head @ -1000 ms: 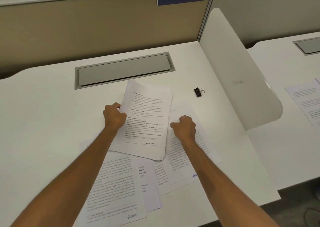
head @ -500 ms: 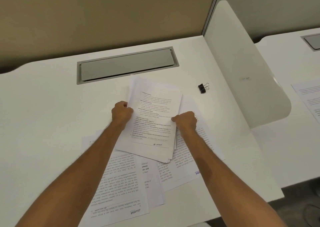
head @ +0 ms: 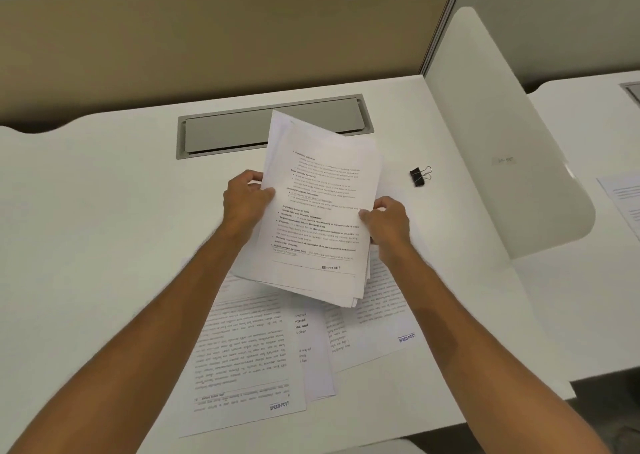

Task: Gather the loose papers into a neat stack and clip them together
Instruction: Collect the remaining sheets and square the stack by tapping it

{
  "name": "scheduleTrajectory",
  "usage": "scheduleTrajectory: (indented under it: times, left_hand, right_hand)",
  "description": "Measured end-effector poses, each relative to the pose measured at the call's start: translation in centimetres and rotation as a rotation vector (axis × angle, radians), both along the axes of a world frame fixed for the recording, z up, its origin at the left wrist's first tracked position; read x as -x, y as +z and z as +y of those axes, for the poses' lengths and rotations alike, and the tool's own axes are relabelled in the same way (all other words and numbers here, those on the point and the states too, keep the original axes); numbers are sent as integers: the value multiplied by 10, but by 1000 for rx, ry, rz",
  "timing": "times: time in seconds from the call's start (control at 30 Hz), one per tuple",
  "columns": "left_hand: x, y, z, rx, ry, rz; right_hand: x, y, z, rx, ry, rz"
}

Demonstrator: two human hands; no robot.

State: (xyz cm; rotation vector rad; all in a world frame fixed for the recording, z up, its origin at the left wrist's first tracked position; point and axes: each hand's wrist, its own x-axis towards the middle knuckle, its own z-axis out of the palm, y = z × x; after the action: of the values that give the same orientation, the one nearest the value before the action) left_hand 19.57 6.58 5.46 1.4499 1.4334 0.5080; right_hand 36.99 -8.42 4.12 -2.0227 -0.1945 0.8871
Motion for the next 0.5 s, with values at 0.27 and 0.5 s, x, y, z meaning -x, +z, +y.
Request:
scheduleTrajectory:
  times: [0.27, 0.5]
  left_hand:
    - [89, -4, -29, 158, 141, -10]
    - [167, -47, -90, 191, 304, 148]
  right_hand:
    - [62, 8, -12, -39, 149, 73]
    - [133, -29, -40, 154, 362, -14]
